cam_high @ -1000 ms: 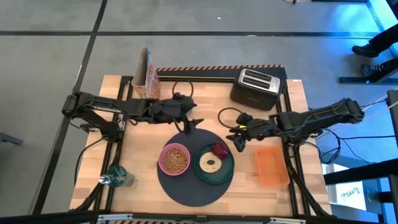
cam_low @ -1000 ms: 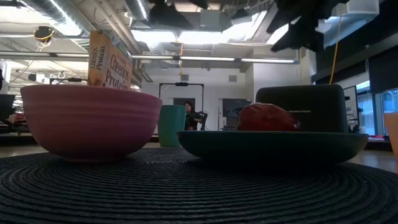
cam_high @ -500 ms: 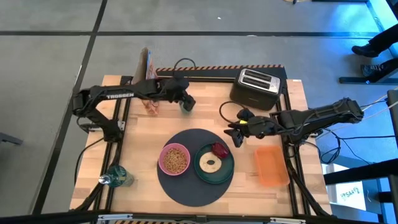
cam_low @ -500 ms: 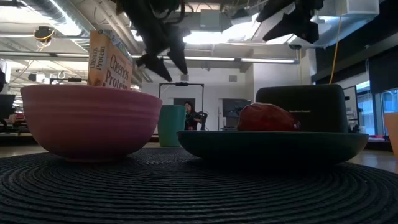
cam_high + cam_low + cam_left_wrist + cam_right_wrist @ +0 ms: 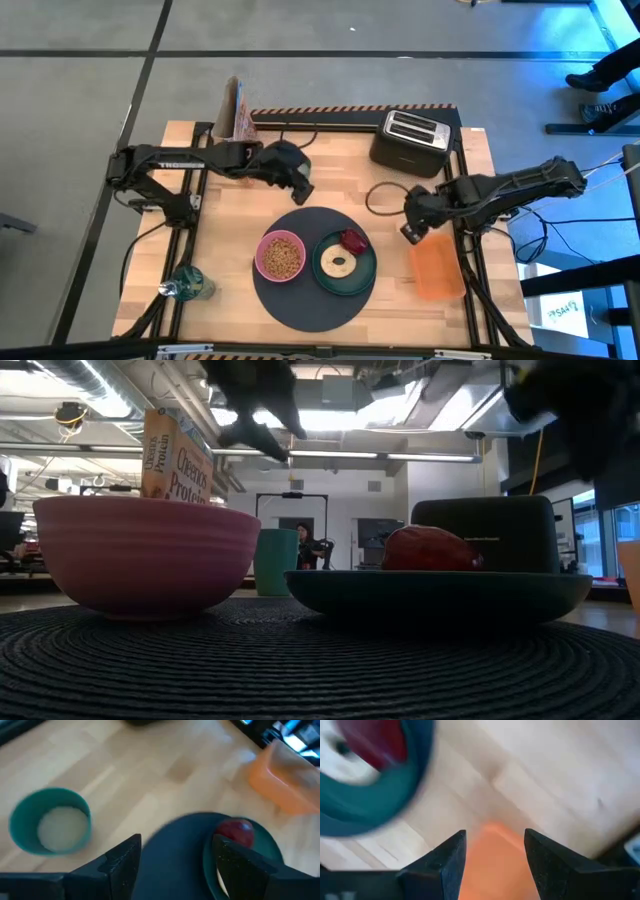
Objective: Arrange a breakfast setting
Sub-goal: Put the yellow spoon on the left side of the blue placemat
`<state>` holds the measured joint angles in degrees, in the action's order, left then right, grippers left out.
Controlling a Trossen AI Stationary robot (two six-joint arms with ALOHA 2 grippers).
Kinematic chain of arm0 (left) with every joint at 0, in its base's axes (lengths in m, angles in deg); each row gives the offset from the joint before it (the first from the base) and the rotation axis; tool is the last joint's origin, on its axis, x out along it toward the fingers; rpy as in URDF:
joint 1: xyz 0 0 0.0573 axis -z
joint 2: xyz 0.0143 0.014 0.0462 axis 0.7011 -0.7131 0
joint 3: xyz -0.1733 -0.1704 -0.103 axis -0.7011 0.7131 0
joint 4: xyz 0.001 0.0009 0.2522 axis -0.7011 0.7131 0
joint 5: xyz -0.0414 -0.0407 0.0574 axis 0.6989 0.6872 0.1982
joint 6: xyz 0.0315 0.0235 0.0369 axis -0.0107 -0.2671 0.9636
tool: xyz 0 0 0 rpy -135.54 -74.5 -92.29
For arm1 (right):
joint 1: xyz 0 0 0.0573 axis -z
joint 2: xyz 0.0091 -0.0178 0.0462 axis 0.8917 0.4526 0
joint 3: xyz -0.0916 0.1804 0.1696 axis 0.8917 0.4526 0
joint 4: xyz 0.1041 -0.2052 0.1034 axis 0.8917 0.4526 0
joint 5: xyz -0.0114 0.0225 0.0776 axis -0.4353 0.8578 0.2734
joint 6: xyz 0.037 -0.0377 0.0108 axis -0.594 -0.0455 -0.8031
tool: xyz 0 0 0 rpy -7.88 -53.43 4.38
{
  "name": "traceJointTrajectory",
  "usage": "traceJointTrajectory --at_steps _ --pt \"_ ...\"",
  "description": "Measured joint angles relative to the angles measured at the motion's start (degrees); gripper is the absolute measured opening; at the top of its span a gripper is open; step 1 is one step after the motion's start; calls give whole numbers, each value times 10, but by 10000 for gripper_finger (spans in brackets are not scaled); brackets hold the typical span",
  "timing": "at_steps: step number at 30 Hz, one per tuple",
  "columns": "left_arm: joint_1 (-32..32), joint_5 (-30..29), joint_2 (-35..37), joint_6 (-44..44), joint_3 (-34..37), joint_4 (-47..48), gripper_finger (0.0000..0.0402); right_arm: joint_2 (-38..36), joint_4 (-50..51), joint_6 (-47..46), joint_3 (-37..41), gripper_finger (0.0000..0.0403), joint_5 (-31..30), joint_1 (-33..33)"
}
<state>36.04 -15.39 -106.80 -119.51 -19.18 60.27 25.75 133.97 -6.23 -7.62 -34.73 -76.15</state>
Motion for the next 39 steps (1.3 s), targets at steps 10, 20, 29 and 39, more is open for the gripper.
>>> traceJointTrajectory --at_steps 10,20,29,39 --pt "117 49 29 -99 1 130 239 0 -101 6 80 188 16 -15" --pt "245 240 79 -326 0 330 239 0 -133 59 80 188 12 -16" --pt "353 213 161 -582 -54 407 239 0 -147 101 80 188 -11 -15" --pt "482 239 177 -630 -132 513 239 0 -216 144 80 188 -53 -15"
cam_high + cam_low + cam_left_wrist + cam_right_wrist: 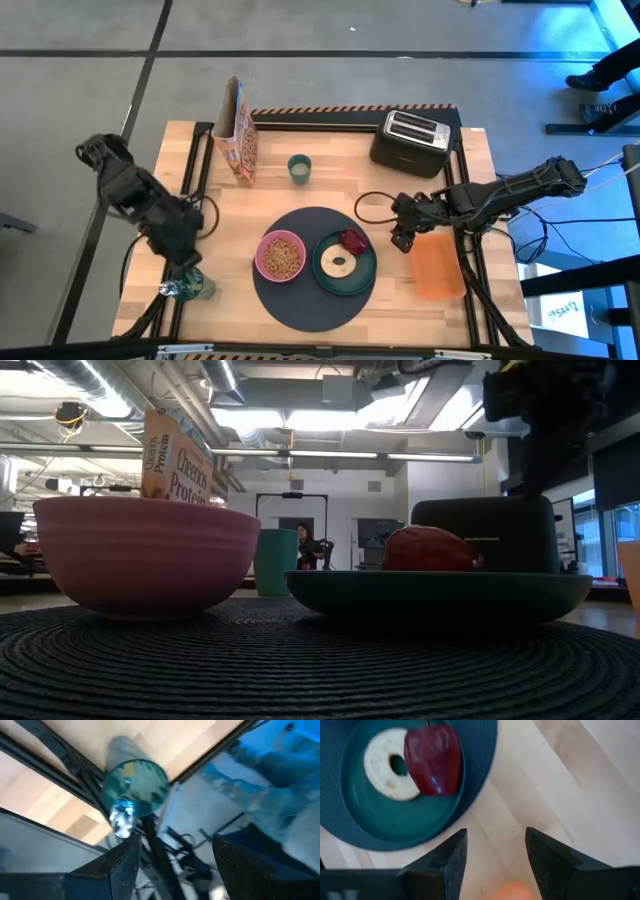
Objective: Arrange a breakfast setting
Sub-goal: Put the yellow spoon on the left side of the blue placemat
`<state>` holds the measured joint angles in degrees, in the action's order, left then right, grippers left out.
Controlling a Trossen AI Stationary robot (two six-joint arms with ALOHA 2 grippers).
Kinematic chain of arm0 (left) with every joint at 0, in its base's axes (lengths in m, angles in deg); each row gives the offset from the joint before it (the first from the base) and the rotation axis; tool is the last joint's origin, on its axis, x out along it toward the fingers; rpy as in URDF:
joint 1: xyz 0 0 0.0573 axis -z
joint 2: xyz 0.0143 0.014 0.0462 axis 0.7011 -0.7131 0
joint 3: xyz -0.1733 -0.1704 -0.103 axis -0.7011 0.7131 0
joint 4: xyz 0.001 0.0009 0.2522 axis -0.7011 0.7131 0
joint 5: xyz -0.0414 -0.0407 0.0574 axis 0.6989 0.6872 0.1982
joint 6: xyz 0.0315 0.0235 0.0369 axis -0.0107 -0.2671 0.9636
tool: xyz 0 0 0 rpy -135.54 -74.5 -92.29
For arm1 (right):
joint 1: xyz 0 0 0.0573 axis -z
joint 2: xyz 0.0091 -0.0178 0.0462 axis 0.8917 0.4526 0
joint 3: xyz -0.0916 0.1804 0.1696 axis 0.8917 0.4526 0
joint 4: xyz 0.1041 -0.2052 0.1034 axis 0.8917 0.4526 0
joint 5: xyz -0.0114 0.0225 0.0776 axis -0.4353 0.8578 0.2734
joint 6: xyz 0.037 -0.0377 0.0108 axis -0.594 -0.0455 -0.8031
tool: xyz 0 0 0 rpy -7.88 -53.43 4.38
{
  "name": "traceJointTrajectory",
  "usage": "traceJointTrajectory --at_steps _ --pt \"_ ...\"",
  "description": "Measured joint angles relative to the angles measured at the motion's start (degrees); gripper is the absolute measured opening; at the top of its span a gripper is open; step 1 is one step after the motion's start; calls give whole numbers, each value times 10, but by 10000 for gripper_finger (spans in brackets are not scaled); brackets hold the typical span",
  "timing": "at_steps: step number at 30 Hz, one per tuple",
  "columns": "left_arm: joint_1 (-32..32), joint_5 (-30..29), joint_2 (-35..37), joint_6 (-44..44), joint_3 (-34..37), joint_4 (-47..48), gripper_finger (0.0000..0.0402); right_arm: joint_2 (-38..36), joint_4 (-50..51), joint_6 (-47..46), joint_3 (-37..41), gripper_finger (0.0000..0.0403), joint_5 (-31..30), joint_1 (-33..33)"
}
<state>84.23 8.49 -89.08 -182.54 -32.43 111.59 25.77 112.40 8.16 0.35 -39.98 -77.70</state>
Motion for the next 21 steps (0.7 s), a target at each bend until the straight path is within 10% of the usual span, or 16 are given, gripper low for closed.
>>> traceJointTrajectory --at_steps 13,21 --pt "134 84 -6 -105 155 -122 239 0 -41 4 24 188 -5 0" --pt "186 -11 14 -170 174 -130 239 0 -76 36 24 188 -11 0"
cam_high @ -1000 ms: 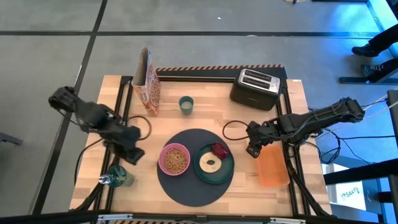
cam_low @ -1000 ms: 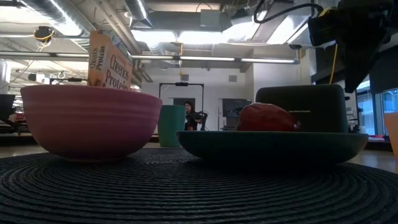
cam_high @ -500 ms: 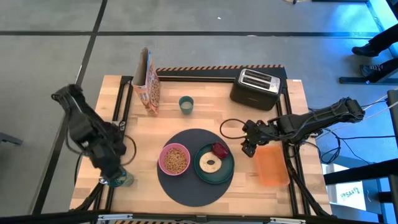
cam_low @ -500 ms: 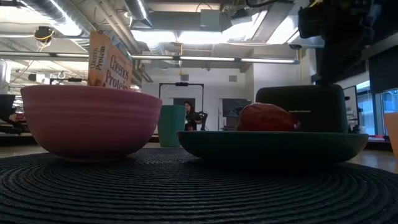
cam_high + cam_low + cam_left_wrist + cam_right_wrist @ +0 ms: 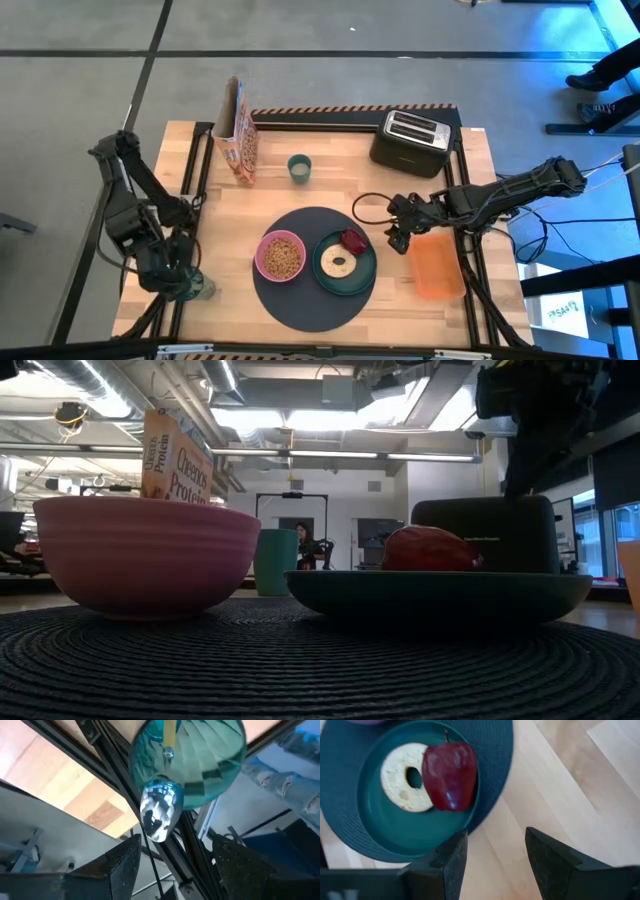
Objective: Arrange a breakfast setting
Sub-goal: Put the yellow spoon on the left side of the blue placemat
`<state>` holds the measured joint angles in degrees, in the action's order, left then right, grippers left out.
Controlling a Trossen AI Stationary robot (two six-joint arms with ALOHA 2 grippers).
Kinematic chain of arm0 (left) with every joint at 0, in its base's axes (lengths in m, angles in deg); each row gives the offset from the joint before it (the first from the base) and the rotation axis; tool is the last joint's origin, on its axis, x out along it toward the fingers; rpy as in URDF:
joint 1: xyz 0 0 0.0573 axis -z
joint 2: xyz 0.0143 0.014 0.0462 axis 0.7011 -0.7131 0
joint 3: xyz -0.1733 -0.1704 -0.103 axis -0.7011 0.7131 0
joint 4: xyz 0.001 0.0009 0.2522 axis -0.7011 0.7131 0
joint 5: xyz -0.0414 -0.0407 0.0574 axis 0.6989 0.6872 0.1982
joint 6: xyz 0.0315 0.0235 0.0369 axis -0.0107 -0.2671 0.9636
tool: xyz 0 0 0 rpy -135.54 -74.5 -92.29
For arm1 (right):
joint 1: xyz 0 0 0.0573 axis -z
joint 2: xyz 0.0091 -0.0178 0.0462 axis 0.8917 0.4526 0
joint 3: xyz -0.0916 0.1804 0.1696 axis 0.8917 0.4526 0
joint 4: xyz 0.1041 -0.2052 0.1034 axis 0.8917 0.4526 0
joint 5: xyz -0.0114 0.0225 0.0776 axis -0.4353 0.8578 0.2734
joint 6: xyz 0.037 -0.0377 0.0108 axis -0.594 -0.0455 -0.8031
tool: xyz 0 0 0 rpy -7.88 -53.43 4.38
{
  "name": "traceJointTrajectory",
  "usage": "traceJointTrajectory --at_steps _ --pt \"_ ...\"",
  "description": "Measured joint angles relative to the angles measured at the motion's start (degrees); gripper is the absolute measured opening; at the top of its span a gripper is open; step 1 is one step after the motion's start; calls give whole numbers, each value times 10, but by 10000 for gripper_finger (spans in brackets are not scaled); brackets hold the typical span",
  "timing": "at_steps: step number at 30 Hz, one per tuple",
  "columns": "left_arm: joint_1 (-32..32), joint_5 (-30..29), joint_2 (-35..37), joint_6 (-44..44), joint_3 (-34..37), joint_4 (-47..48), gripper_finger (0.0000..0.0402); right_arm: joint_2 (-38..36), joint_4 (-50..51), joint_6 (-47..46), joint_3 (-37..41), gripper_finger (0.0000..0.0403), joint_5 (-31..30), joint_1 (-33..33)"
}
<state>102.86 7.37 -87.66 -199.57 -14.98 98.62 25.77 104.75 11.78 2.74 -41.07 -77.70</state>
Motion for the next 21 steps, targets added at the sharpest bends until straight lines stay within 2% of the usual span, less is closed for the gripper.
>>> traceJointTrajectory --at_steps 7,13,21 --pt "31 1 2 -9 37 -42 239 0 -7 -1 0 188 0 0" --pt "47 2 2 -11 42 -47 238 0 -7 -1 0 188 6 0" --pt "47 -39 2 -11 42 -47 204 0 -7 -1 0 188 6 0"
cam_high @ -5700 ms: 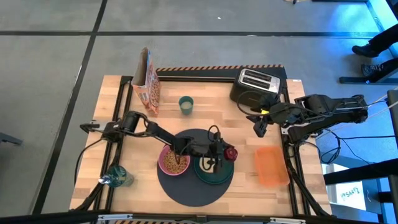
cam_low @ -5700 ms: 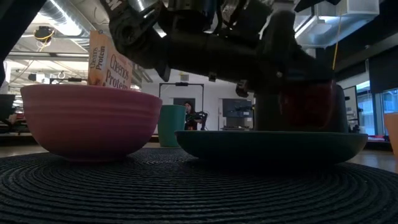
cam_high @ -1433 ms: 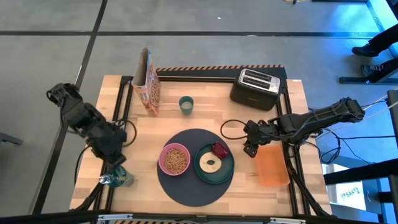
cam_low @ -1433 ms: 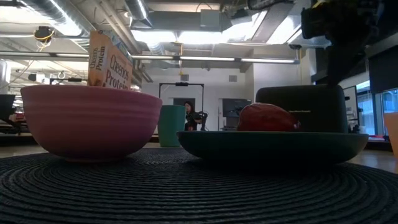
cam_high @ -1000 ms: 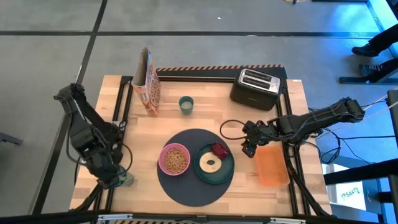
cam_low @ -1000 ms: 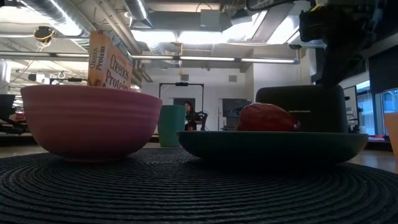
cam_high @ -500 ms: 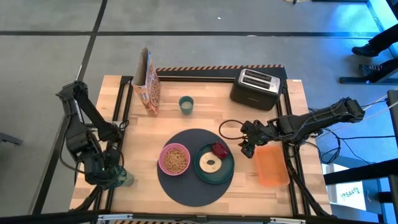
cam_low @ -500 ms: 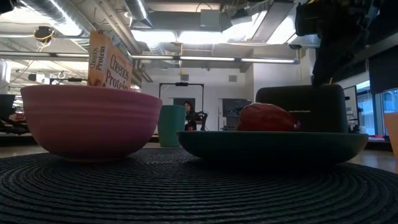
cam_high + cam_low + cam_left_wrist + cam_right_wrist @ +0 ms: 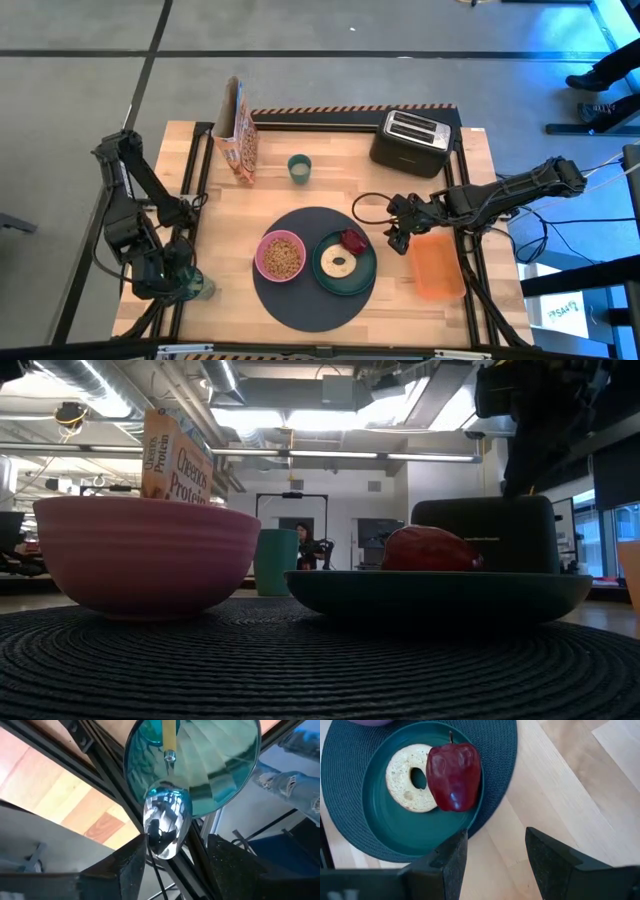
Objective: Arrange a breakfast setting
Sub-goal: Put the yellow spoon on the left side of the blue placemat
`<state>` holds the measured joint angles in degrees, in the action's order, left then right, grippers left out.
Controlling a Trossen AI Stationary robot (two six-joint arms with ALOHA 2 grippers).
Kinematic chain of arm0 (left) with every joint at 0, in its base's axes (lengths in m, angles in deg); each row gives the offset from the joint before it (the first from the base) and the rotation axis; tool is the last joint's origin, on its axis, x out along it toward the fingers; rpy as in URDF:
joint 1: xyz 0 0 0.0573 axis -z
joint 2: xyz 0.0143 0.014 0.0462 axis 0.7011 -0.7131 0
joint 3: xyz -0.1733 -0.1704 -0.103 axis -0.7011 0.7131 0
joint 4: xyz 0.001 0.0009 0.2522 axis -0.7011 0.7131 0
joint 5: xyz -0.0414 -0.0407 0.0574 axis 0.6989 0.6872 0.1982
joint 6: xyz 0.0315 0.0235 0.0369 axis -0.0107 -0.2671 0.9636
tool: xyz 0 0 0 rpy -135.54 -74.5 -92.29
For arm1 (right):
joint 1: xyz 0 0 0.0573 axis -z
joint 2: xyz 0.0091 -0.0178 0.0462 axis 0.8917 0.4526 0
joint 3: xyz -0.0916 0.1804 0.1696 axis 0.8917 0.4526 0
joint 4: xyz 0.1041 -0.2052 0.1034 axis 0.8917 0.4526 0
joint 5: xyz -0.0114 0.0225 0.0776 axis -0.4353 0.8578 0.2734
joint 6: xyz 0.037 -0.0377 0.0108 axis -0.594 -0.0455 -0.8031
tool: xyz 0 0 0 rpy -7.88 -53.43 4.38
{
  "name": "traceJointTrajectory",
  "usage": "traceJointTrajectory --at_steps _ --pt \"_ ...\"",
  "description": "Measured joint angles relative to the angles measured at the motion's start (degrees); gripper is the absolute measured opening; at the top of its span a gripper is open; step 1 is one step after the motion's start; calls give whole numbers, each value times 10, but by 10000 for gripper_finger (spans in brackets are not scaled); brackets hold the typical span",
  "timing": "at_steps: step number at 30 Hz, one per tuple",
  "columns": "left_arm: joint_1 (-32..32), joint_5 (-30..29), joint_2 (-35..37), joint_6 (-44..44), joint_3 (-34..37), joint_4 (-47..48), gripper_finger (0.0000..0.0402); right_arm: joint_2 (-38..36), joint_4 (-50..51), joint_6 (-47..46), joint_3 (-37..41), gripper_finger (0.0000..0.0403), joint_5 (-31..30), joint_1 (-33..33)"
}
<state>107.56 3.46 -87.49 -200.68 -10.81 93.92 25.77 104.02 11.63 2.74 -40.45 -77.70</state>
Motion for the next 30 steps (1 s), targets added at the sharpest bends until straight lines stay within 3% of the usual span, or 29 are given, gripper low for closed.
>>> traceJointTrajectory --at_steps 14,22,30 --pt "0 27 -1 -84 0 36 192 0 -3 -3 0 188 -10 0" --pt "0 33 -7 -89 3 41 192 0 -4 -4 0 188 -10 0" --pt "0 39 -15 -89 47 -37 192 0 -4 -16 0 188 -9 0"
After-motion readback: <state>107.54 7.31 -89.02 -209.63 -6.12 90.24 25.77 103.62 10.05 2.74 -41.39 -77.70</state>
